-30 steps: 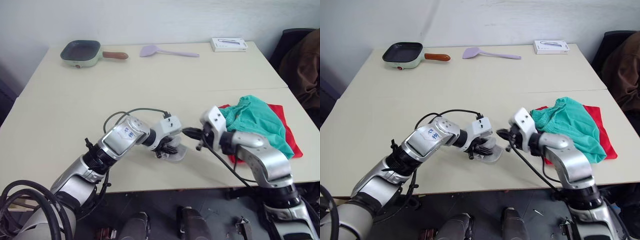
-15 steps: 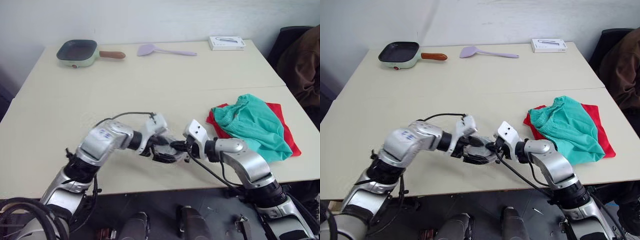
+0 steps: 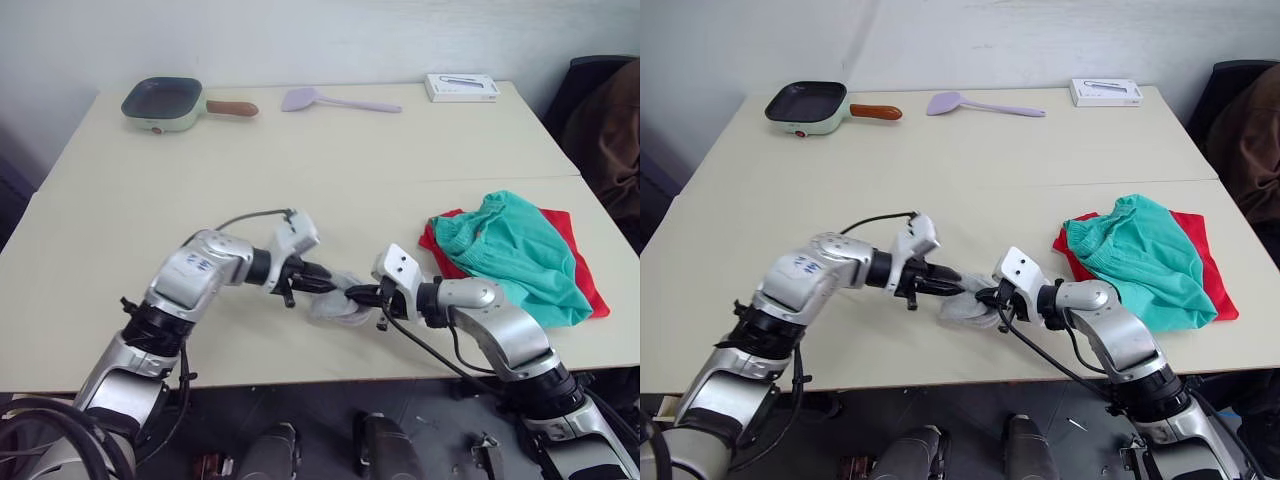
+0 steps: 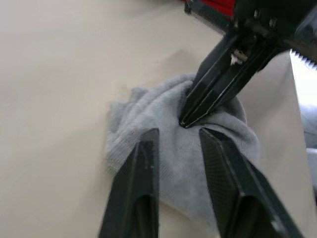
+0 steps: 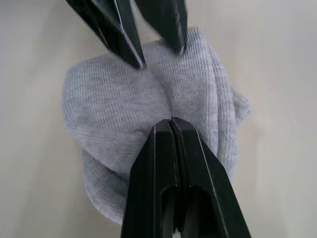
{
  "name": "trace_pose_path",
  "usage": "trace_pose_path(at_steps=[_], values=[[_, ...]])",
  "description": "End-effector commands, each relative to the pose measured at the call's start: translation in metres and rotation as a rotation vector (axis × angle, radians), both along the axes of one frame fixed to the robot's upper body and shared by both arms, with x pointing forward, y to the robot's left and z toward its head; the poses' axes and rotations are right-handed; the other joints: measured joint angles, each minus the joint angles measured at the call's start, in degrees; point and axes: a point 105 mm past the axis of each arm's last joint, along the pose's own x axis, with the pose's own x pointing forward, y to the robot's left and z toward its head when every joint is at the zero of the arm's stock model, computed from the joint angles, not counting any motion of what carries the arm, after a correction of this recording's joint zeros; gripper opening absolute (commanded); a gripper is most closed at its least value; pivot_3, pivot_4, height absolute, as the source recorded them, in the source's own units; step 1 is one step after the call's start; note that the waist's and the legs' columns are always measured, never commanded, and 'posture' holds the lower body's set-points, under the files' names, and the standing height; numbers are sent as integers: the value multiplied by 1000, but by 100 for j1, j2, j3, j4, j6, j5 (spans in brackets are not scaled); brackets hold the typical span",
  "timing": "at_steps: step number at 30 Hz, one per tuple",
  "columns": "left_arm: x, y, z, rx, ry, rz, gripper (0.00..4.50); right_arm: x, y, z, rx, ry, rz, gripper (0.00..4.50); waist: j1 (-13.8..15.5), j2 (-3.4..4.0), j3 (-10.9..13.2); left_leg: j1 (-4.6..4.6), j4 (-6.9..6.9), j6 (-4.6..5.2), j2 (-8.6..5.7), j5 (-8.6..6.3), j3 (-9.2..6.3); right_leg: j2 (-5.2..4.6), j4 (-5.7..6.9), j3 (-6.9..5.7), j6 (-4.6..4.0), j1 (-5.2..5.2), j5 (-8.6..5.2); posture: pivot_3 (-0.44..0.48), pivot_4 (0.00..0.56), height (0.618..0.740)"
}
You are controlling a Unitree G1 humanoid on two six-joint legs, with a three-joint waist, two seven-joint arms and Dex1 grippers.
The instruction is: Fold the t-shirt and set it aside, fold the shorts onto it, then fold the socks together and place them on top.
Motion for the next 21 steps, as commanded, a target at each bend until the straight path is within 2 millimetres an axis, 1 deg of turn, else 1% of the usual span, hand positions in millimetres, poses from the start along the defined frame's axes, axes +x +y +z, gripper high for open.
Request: trace_pose_path(at_steps=[1, 5, 7, 11, 14, 16, 18, 21], values=[[0, -6, -13, 99, -65, -69, 748, -12, -10, 2, -54, -35, 28, 0, 3, 0, 0, 0, -1, 0, 0, 0, 0, 0, -1, 0, 0, 0, 0, 0, 150, 740], [7, -1, -27, 171, -103, -81, 748, -27, -23, 6, -95, -36, 54, 0, 25, -1, -1, 1, 2, 4, -1, -1, 0, -1, -5, 0, 0, 7, 0, 0, 150, 740], [7, 0, -30, 176, -101, -87, 748, -33, -31, 11, -81, -12, 31, 0, 49, -1, -1, 2, 4, 7, -1, -1, 0, -2, -6, 0, 2, 10, 1, 0, 150, 740], [8, 3, -34, 183, -115, -96, 748, -47, -48, 17, 6, 191, -59, 0, 74, -1, -1, 3, 5, 8, 2, -1, 0, -2, -4, 2, 2, 10, 1, 0, 150, 740], [11, 1, -32, 159, -116, -73, 722, -53, -60, 15, 84, 387, -167, 590, 106, -2, -2, 4, 5, 9, 4, -1, 0, -4, -4, 2, 2, 12, 1, 0, 150, 740], [13, -1, -31, 146, -119, -55, 722, -57, -63, 13, 126, 492, -199, 1225, 131, -2, -2, 4, 5, 18, 4, -6, 0, -6, -4, 3, 1, 13, 1, 0, 150, 740], [13, -1, -31, 142, -124, -53, 722, -59, -64, 9, 182, 595, -237, 1964, 133, -2, -2, 4, 5, 34, 4, -15, -1, -9, -4, 2, 2, 12, 1, 0, 150, 740], [13, 1, -29, 132, -134, -39, 722, -49, -60, 1, 301, 738, -311, 3010, 114, -1, -2, 4, 6, 36, 2, -14, -1, -11, -3, 4, 4, 13, 2, 0, 150, 740]])
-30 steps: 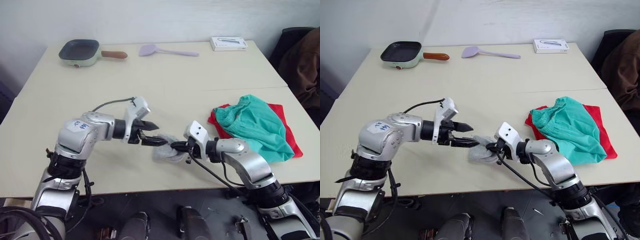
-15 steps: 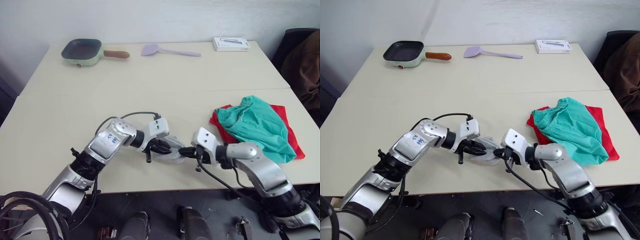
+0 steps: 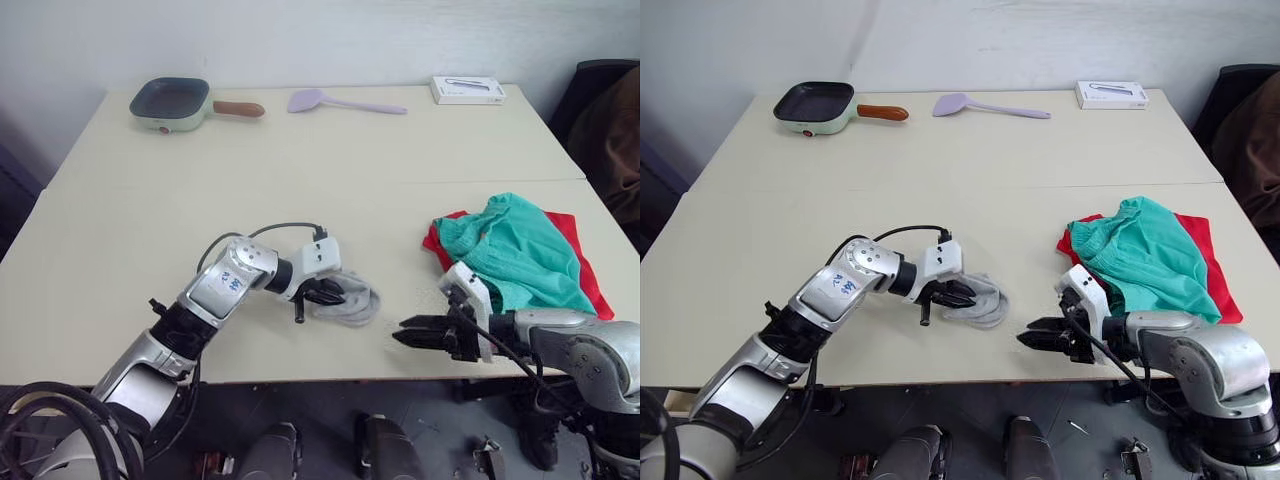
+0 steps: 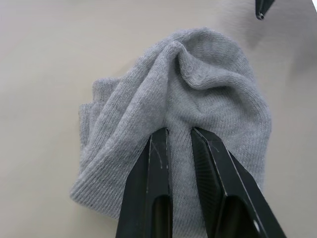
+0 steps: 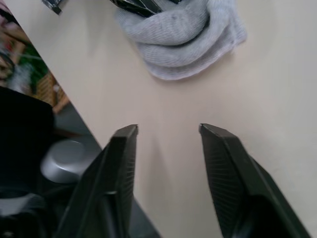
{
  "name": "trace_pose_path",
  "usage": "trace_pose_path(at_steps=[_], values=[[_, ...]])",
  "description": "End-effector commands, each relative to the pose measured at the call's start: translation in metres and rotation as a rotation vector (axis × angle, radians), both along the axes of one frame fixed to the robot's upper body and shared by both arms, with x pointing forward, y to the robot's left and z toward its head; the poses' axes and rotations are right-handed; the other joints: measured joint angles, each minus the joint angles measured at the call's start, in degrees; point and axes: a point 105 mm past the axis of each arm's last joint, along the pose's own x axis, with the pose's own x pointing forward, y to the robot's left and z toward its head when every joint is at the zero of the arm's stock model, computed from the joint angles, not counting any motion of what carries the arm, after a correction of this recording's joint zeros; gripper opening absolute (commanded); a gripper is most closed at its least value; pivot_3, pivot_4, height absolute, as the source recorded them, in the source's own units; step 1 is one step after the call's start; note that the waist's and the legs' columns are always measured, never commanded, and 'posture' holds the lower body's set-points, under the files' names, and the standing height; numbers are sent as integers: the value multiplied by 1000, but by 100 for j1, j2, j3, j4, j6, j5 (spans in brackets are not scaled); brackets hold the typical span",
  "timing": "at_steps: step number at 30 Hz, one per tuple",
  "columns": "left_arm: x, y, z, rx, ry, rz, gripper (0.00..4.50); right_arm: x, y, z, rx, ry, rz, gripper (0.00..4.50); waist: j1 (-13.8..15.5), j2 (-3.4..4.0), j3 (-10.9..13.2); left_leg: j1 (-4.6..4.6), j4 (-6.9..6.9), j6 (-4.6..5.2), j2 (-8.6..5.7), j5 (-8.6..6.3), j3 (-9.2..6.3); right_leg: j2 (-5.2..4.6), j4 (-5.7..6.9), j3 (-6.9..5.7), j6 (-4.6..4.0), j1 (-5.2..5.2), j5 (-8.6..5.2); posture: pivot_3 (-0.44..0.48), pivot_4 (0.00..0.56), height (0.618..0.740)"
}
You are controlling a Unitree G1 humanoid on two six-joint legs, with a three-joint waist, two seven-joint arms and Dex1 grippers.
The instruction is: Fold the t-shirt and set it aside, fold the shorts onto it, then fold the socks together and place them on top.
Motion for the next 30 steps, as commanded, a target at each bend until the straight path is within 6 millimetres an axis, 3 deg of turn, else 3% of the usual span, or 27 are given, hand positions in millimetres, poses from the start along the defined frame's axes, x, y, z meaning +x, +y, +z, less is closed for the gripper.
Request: trace_pose_path(at_steps=[1, 4, 5, 8, 15, 18, 27, 29, 30], values=[[5, 12, -13, 40, 9, 79, 722, 10, 2, -3, 108, 117, -88, 3372, -7, 1, 0, 1, 0, -1, 1, 1, 0, 1, 2, 1, 0, 0, 1, 0, 150, 740], [4, 14, -12, 34, 9, 87, 388, 25, 14, -11, 185, 187, -141, 4400, -32, 4, -2, 1, -2, -6, 0, 5, 0, -1, 5, 0, 0, -3, 1, 0, 150, 740], [2, 15, -11, 34, 11, 88, 154, 29, 18, -15, 193, 210, -157, 4500, -40, 5, -3, 4, -2, -6, 0, 5, 0, 0, 7, 1, 0, -2, 1, 0, 150, 740], [1, 17, -10, 33, 14, 97, 42, 39, 31, -24, 194, 266, -178, 4500, -122, 1, -7, 9, -3, -6, 0, 5, 0, 1, 10, 1, 0, 0, 1, 0, 150, 740], [-1, 20, -9, 34, 12, 116, 42, 59, 65, -23, 240, 329, -181, 4500, -214, 1, -18, 25, -5, -6, 3, 5, 0, 4, 36, 2, -2, 0, 0, 0, 150, 740], [-2, 20, -7, 31, 10, 126, 0, 62, 75, -24, 225, 337, -180, 3908, -256, 3, -19, 24, -5, -7, 2, 5, 0, 4, 45, 2, -4, -5, -2, 0, 150, 740], [-9, 28, -10, 26, 20, 162, 0, 63, 81, -15, 237, 249, -147, 729, -317, 5, -22, 21, -27, -9, 2, 4, 0, 6, 46, 3, -8, -16, -4, 0, 150, 740], [-10, 32, -5, 10, 23, 182, 0, 64, 81, -10, 252, 216, -140, 218, -310, 4, -22, 23, -28, -10, 3, 4, 0, 9, 44, 3, -8, -14, -4, 0, 150, 740], [-11, 33, -2, -2, 29, 189, 0, 64, 81, -7, 259, 197, -133, 166, -308, 4, -22, 23, -27, -10, 3, 4, 0, 8, 40, 3, -8, -14, -4, 0, 150, 740]])
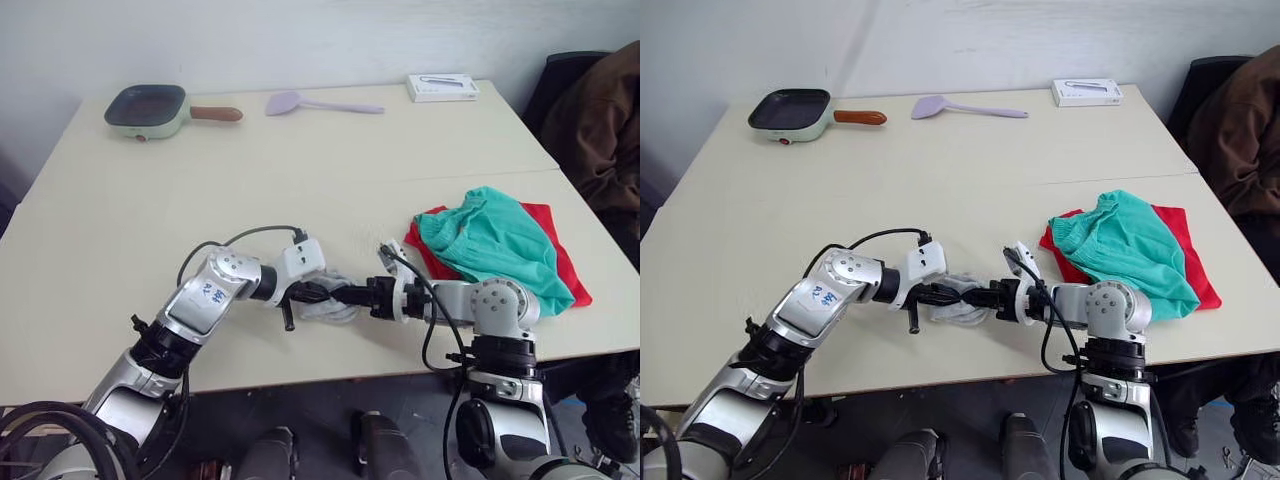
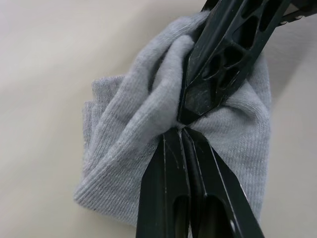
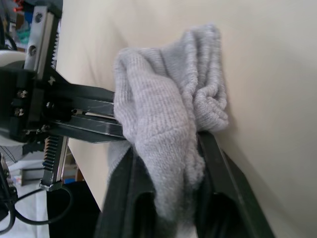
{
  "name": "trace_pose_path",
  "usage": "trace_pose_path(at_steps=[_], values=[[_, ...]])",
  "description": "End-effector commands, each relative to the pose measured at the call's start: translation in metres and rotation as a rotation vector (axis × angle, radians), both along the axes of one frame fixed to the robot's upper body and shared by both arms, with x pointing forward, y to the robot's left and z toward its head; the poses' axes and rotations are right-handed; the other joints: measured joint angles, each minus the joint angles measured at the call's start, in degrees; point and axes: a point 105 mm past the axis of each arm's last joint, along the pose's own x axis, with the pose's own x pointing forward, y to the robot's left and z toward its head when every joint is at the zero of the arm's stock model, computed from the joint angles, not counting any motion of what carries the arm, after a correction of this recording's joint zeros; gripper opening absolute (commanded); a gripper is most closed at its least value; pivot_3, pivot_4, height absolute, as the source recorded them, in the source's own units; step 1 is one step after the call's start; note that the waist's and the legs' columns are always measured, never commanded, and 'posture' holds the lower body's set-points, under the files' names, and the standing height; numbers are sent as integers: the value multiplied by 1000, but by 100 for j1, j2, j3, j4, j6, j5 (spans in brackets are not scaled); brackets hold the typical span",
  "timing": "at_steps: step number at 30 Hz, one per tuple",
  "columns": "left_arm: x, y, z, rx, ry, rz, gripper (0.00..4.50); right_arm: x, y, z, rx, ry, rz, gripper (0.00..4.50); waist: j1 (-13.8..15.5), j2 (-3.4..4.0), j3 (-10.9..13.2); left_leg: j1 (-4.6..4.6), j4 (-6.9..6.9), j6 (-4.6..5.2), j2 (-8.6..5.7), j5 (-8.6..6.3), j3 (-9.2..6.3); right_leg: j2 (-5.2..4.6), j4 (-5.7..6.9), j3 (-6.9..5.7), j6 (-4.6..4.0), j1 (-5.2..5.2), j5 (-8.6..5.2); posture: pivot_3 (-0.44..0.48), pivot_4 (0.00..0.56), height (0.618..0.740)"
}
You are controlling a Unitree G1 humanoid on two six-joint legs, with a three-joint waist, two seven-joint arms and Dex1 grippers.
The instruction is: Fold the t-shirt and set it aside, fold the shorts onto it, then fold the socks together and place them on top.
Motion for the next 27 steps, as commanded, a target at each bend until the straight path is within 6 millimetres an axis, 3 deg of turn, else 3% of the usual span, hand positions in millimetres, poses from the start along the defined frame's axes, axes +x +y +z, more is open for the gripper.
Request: trace_pose_path(at_steps=[1, 3, 4, 7, 10, 14, 18, 21, 27], values=[[-4, 11, 2, -6, 26, 42, 0, -2, 3, 6, 26, -59, 20, 166, 4, 0, 0, -1, 0, 0, 0, 0, 0, 0, -1, 0, 0, 0, 0, 0, 150, 740], [-8, 17, 18, -86, 61, 65, 0, -7, 3, 19, 45, -144, 57, 166, 2, 7, 5, -5, 0, 0, 0, 0, 0, 0, -2, 0, 0, -4, 0, 0, 150, 740], [-12, 20, 28, -138, 84, 67, 204, -12, 2, 28, 62, -191, 81, 166, 2, 17, 11, -10, -1, 0, 0, 0, 0, 0, -2, 0, 0, -9, 0, 0, 150, 740], [-30, 35, 61, -288, 123, 8, 897, -22, -11, 51, 96, -315, 105, 166, 10, 23, 16, -42, -6, -22, 0, 13, 0, 0, 17, 0, 0, -49, 0, 0, 150, 740], [-41, 48, 86, -401, 122, -16, 1863, -20, -34, 70, 106, -405, 46, 166, 26, 23, 16, -87, 6, -33, -1, 20, 0, -1, 23, -2, 0, -91, 0, 0, 150, 740], [-42, 60, 104, -494, 73, 27, 3084, -9, -90, 100, 98, -507, -157, 166, 113, 19, 18, -104, 25, -25, -7, 19, 0, -8, 12, -3, 5, -92, 3, 0, 150, 740], [-41, 63, 108, -511, 20, 43, 4303, -4, -148, 117, 35, -575, -368, 166, 189, 18, 19, -105, 29, -21, -10, 19, 1, -10, -10, -3, 6, -89, 3, 0, 150, 740], [-43, 60, 109, -522, 8, 32, 4500, 4, -195, 114, -37, -557, -569, 166, 183, 16, 20, -106, 28, -22, -8, 20, 2, -9, -9, -2, 6, -88, 3, 0, 150, 740], [-36, 56, 107, -507, -26, 48, 4500, 29, -244, 73, -154, -443, -847, 166, 146, 16, 20, -100, 28, -21, -7, 23, 21, -8, 0, 10, 6, -89, 3, 0, 150, 740]])
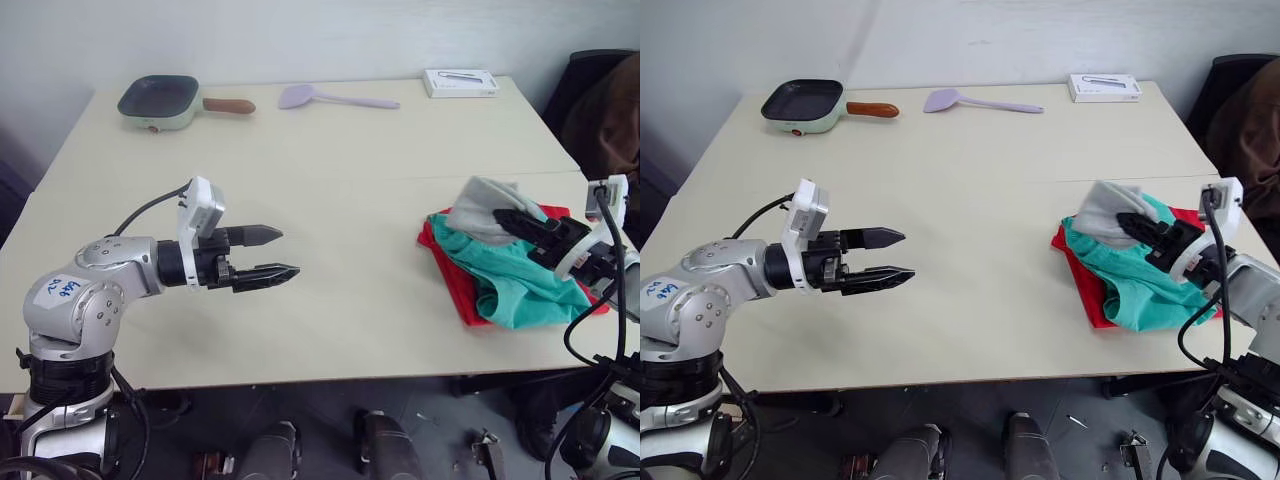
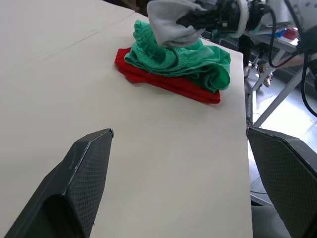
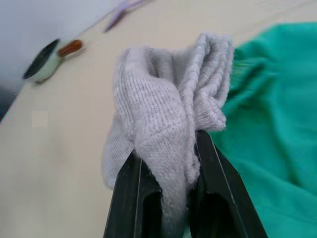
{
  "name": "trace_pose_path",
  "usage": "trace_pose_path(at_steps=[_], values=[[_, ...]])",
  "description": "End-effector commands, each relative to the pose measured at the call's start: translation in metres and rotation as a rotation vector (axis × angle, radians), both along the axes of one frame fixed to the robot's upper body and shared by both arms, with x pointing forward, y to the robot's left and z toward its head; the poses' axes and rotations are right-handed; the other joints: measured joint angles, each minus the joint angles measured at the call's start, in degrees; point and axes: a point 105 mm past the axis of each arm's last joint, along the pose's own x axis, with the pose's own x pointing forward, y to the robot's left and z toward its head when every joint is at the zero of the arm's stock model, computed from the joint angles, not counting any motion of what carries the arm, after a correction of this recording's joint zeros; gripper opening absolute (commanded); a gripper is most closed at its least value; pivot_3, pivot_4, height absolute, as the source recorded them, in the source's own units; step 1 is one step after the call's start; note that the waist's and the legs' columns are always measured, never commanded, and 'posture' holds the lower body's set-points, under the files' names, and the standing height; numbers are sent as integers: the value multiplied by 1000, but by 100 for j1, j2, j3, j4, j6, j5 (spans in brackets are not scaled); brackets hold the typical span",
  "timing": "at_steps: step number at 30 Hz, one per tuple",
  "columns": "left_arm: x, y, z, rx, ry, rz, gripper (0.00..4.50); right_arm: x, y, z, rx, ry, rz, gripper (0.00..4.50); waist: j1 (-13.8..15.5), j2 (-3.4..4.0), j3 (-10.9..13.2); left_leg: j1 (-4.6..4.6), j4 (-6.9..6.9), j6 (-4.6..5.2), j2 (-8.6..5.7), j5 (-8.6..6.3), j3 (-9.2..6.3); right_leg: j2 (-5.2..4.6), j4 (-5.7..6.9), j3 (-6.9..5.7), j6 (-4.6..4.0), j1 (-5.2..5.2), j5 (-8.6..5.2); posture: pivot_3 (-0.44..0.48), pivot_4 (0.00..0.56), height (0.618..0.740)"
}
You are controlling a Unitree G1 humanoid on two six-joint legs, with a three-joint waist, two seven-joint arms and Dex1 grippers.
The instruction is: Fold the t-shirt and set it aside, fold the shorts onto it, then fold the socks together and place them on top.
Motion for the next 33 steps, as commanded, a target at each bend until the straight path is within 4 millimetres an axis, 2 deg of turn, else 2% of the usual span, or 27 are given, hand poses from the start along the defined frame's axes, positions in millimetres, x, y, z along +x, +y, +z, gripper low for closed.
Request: trace_pose_path(at_steps=[1, 3, 4, 7, 11, 14, 20, 22, 24, 25, 26, 30, 33], values=[[0, -3, 7, 16, -64, -3, 4500, 9, -25, -12, -29, 13, -150, 166, -4, 1, 1, 0, 0, -1, 1, 1, 2, 1, 2, 2, 0, -1, 0, 0, 150, 740], [3, -1, 8, 23, -74, 6, 4500, 8, -31, -18, -5, 26, -180, 912, 4, 2, 1, 0, -1, -2, 1, 1, 2, 2, 3, 2, 0, -3, 0, 0, 150, 740], [4, 0, 8, 24, -76, 12, 4500, 6, -33, -23, -6, 36, -181, 1029, 8, 2, 1, 0, 0, -2, 1, 1, 2, 2, 3, 1, 0, -3, 0, 0, 150, 740], [5, 2, 7, 23, -61, 21, 4500, 0, -35, -29, -42, 47, -185, 2135, 13, 2, 1, 0, 0, -1, 1, 1, 2, 2, 3, 1, 0, -2, 0, 0, 150, 740], [0, 10, 6, -6, 11, 7, 4500, -12, -32, -22, -237, -2, -111, 3476, 14, 2, 1, -1, 1, 1, -1, 2, 2, 1, 2, 1, 1, -1, 0, 0, 150, 740], [-2, 19, 4, 5, 27, 21, 4500, -22, -43, -10, -363, -48, -95, 4453, 14, 3, 1, 0, 1, 2, 0, 2, 2, 3, 3, 1, 1, -2, 0, 0, 150, 740], [-17, 42, 11, 0, 42, 40, 4500, -34, -54, 32, -598, -179, -6, 4453, -11, 6, 4, 4, 0, 2, 3, 1, 11, 7, 3, 2, 1, -2, 0, 0, 150, 740], [-21, 53, 13, 10, 37, 73, 4500, -37, -55, 38, -694, -179, 45, 4453, -57, 19, 12, 5, -7, 4, -1, 2, 2, -1, 7, -10, 1, 3, 0, 0, 150, 740], [-25, 62, 15, 13, 35, 92, 4500, -41, -58, 39, -713, -161, 82, 4453, -157, 25, 16, 9, -42, 47, -68, 35, -166, -85, -4, -186, -3, 99, -9, 0, 150, 740], [-27, 65, 16, 12, 29, 96, 4500, -42, -61, 37, -695, -132, 86, 4453, -163, 28, 17, 8, -68, 46, -129, 73, -253, -104, -2, -282, 9, 120, -26, 0, 150, 740], [-28, 68, 18, 9, 22, 101, 4500, -44, -64, 36, -703, -124, 98, 4453, -114, 27, 18, 10, -77, 19, -163, 115, -297, -133, -10, -320, 21, 124, -35, 0, 150, 740], [-30, 80, 24, 3, -1, 133, 4500, -64, -75, 30, -745, -117, 166, 4453, 150, 29, 19, 8, -71, 3, -146, 113, -269, -117, -54, -233, 22, 125, -33, 0, 150, 740], [-29, 87, 28, -13, -15, 153, 4500, -76, -83, 29, -723, -125, 172, 4453, 189, 33, 22, 8, -72, 5, -145, 105, -260, -116, -64, -215, 23, 125, -33, 0, 150, 740]])
